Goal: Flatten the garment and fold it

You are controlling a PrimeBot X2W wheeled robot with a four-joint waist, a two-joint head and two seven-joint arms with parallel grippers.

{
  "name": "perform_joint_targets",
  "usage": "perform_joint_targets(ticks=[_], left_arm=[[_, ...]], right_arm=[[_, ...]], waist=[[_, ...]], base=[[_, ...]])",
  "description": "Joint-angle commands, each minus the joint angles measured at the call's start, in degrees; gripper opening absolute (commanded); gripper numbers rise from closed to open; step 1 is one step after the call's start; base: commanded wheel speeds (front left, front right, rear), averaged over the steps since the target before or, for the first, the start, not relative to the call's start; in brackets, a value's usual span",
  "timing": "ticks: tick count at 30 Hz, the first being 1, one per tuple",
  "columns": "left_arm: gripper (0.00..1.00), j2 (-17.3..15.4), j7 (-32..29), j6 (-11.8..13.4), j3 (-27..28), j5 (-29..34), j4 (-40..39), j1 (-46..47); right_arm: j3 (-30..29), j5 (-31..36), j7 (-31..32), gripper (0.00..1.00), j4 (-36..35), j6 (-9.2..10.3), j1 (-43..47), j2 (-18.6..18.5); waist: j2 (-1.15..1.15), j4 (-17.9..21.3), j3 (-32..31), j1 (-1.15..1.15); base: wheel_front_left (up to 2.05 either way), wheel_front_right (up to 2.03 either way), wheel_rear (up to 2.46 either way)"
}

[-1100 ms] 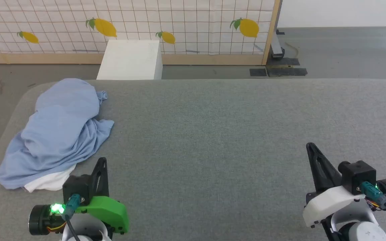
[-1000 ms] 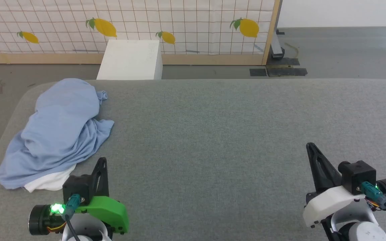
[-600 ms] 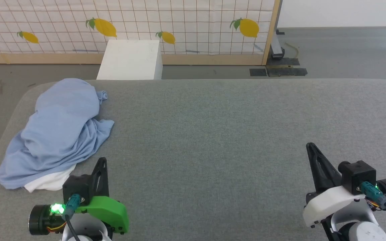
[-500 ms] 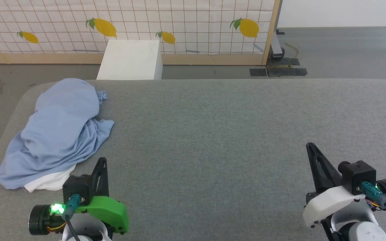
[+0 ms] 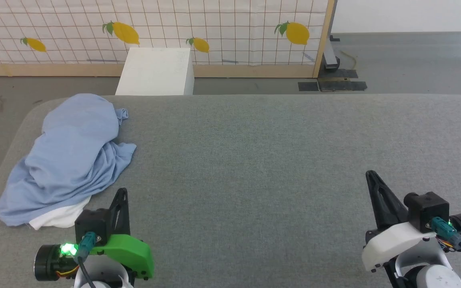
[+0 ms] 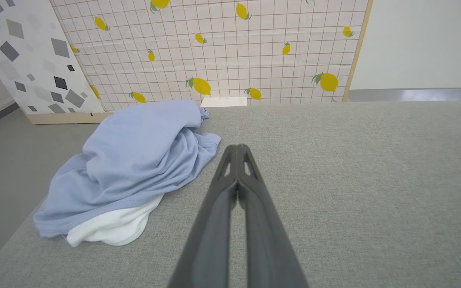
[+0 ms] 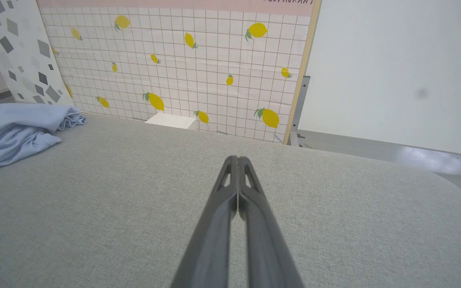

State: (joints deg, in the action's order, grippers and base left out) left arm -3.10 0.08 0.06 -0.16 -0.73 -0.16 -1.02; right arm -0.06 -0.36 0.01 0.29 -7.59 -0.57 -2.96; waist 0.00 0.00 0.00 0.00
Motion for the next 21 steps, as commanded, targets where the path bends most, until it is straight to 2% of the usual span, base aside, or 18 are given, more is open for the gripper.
perform_joint_targets(ticks=[1,21], left_arm=[[1.0,0.0,0.01,0.0,0.0,0.0,0.0,0.0],[1.0,0.02,1.73,0.0,-0.78,-1.41,-0.36,-0.54]], right_arm=[[-0.02,-0.01,-0.01,1.0,0.0,0.0,0.0,0.0],[-1.73,-2.86,-1.74,1.0,1.21,0.01,0.05,0.0]], waist=[[0.0,0.0,0.0,0.0],[0.0,0.03,0.01,0.0]], base=[[0.0,0.0,0.0],[0.0,0.0,0.0]])
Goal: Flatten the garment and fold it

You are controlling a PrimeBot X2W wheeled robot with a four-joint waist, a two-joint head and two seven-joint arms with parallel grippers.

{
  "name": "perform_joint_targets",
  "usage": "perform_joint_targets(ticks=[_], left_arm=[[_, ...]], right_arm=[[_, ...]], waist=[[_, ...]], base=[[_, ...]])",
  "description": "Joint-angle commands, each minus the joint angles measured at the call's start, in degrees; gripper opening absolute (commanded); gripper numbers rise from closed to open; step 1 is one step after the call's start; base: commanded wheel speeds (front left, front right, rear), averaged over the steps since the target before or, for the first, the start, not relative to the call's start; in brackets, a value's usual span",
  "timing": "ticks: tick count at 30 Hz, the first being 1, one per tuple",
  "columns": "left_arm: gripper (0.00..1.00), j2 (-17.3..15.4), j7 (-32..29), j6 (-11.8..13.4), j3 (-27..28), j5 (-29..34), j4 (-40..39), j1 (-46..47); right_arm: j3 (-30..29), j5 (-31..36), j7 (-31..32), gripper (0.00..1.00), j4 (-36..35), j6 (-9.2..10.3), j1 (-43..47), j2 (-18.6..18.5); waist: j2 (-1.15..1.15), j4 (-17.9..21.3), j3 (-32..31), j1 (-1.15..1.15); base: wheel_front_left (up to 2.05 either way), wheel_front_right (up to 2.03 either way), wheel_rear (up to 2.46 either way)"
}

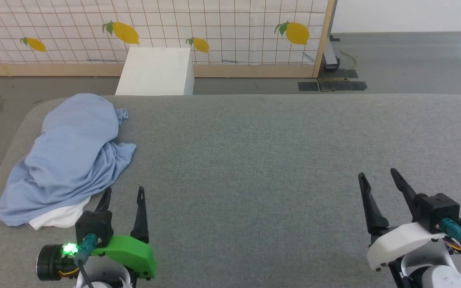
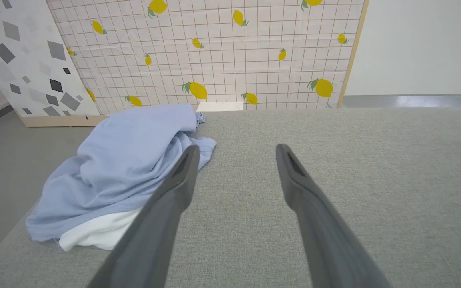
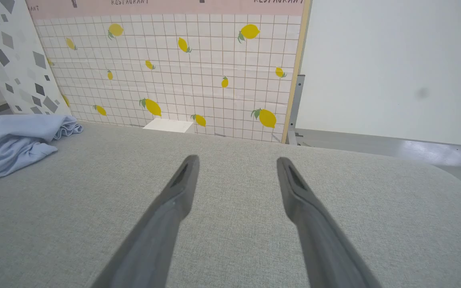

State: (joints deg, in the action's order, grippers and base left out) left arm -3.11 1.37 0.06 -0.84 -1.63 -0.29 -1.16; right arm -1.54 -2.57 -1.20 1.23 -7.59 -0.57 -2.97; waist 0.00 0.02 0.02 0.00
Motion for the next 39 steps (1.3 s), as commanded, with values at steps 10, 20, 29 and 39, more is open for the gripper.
perform_joint_targets(ticks=[10,20,29,39], left_arm=[[1.0,0.05,1.62,-0.03,-0.38,-1.32,-0.43,-0.87],[1.0,0.07,2.79,-0.07,-0.61,-2.23,-0.67,-1.26],[1.0,0.08,3.86,-0.07,-0.74,-2.92,-0.66,-1.54],[1.0,0.1,5.03,-0.24,-1.29,-3.61,0.36,-1.43]], right_arm=[[-2.13,-2.9,-1.71,1.0,1.15,0.02,0.03,0.02],[-4.52,-5.2,-2.89,1.0,2.21,0.03,-0.21,0.03],[-6.51,-4.59,-3.97,1.0,3.11,0.03,-0.36,0.03],[-7.12,-5.09,-5.14,1.0,5.06,0.04,-0.43,0.04]], waist=[[0.0,0.1,-0.19,0.0],[0.0,0.29,-0.22,0.0],[0.0,0.47,0.02,0.0],[0.0,0.51,0.47,0.0]], base=[[0.0,0.0,0.0],[0.0,0.0,0.0],[0.0,0.0,0.0],[0.0,0.0,0.0]])
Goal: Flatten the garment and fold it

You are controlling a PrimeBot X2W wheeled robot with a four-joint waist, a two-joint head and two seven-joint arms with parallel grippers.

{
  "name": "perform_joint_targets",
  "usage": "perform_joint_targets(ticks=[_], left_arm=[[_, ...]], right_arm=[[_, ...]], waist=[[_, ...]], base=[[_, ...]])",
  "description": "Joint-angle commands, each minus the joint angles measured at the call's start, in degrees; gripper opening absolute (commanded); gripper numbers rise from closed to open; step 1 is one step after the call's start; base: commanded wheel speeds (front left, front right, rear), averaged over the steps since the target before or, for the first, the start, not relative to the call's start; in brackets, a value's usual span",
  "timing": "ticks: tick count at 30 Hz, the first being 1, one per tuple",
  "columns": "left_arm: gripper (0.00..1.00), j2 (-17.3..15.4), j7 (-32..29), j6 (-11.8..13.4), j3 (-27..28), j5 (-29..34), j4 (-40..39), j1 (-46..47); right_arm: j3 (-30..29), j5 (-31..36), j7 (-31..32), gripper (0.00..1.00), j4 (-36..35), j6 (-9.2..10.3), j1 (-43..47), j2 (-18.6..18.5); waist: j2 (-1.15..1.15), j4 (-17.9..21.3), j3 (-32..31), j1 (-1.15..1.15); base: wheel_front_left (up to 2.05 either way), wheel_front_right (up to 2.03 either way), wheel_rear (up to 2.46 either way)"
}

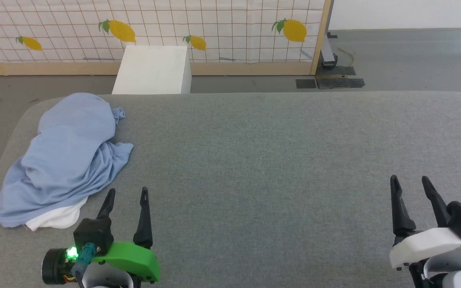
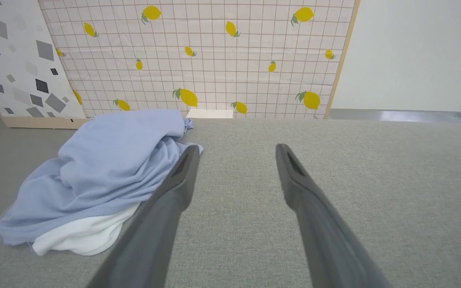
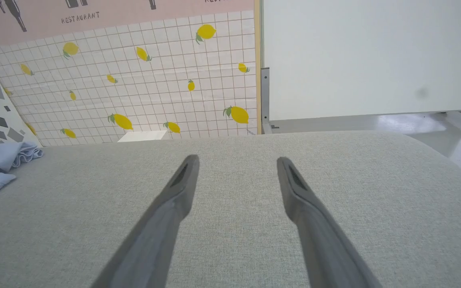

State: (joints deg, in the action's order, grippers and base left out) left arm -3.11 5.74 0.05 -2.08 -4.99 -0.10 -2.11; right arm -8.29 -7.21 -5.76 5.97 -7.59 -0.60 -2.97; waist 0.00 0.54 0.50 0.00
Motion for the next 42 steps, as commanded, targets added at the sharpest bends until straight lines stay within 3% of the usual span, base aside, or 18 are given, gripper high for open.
perform_joint_targets(ticks=[1,18,42], left_arm=[[1.0,0.1,0.79,-0.22,-0.11,-0.33,0.21,-0.46],[1.0,0.13,2.77,0.48,-0.63,-2.11,-0.19,-1.05],[1.0,0.18,5.61,0.81,-0.37,-4.57,-0.43,-3.01]], right_arm=[[-0.48,-0.37,-0.72,1.0,0.37,0.04,-0.41,0.04],[-1.54,-0.28,-2.71,1.0,0.86,0.06,0.37,0.05],[0.65,-2.66,-5.57,1.0,3.6,0.07,1.78,0.07]], waist=[[0.0,-0.01,-0.01,0.0],[0.0,-2.0,-0.52,0.0],[0.0,-15.93,-1.19,0.0]], base=[[0.0,0.0,0.0],[0.0,0.0,0.0],[0.0,0.0,0.0]])
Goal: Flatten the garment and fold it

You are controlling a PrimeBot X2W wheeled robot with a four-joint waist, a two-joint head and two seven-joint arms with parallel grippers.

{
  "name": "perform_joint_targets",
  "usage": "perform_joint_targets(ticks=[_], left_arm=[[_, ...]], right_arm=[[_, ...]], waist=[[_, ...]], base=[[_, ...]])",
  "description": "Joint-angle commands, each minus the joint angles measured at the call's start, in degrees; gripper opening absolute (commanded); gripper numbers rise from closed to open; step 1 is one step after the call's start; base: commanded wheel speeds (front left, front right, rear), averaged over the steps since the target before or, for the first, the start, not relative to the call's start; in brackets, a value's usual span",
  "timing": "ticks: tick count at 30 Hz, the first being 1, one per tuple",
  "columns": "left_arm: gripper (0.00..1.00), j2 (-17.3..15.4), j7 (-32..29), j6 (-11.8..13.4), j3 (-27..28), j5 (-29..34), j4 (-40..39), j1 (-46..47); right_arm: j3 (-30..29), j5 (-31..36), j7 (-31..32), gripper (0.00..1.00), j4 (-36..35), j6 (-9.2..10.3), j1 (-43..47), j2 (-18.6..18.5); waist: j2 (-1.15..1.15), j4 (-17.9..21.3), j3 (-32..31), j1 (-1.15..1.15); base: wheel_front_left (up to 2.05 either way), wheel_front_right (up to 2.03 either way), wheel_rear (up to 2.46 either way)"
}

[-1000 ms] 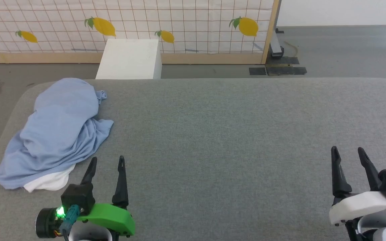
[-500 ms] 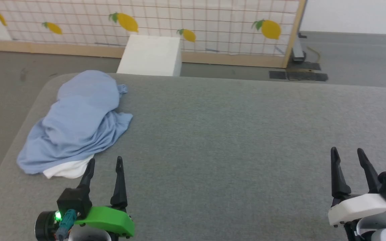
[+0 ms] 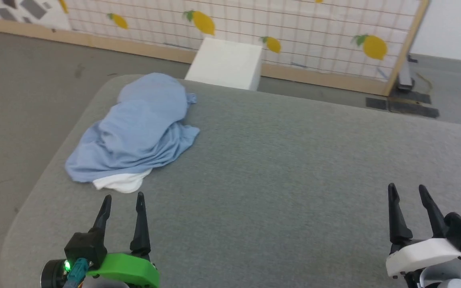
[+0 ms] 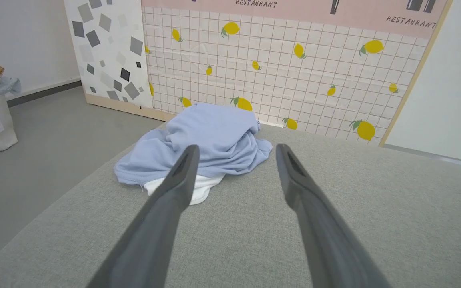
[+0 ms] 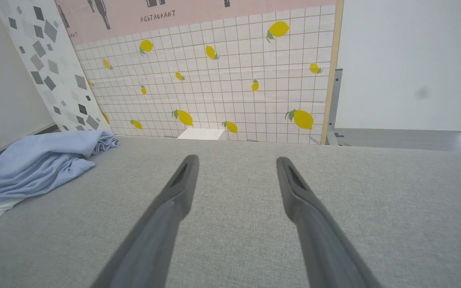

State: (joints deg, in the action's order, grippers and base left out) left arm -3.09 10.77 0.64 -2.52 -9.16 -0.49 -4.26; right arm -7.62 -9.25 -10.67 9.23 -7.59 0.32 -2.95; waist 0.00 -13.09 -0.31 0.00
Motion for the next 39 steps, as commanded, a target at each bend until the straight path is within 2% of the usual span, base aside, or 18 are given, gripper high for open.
perform_joint_targets(ticks=[1,12,23,29,33,39], left_arm=[[1.0,0.16,0.68,0.19,0.12,-0.46,-0.03,-0.97],[1.0,0.18,1.99,-0.1,0.4,-1.19,0.29,-2.69],[1.0,0.2,3.26,-0.04,1.19,-1.58,-1.66,-3.83],[1.0,-0.18,3.93,-2.75,2.3,-3.61,-2.21,-0.5],[1.0,-3.06,-1.59,-4.88,0.29,-3.62,-2.62,6.26],[1.0,-6.48,-13.82,-6.09,0.45,-6.74,-1.78,19.86]], right_arm=[[0.12,-0.74,-0.76,1.0,0.46,0.07,0.92,0.05],[0.84,-2.28,-2.07,1.0,2.6,0.08,1.9,0.06],[1.02,-3.69,-3.36,1.0,4.27,0.09,2.43,0.07],[-0.39,-3.85,-4.07,1.0,4.88,0.1,2.81,0.07],[-1.41,-3.69,-4.33,1.0,4.82,0.1,2.86,0.07],[-2.08,-3.04,-4.33,1.0,4.19,0.1,2.0,0.07]], waist=[[0.0,-2.79,-0.47,0.0],[0.0,-8.07,-2.01,0.0],[0.0,-10.18,-2.7,0.0],[0.0,-10.01,-1.74,0.0],[0.0,-9.56,-0.29,0.0],[0.0,-7.86,2.79,0.0]], base=[[0.0,0.0,0.0],[0.0,0.0,0.0],[0.0,0.0,0.0],[0.0,0.0,0.0],[0.0,0.0,0.0],[0.0,0.0,0.0]])
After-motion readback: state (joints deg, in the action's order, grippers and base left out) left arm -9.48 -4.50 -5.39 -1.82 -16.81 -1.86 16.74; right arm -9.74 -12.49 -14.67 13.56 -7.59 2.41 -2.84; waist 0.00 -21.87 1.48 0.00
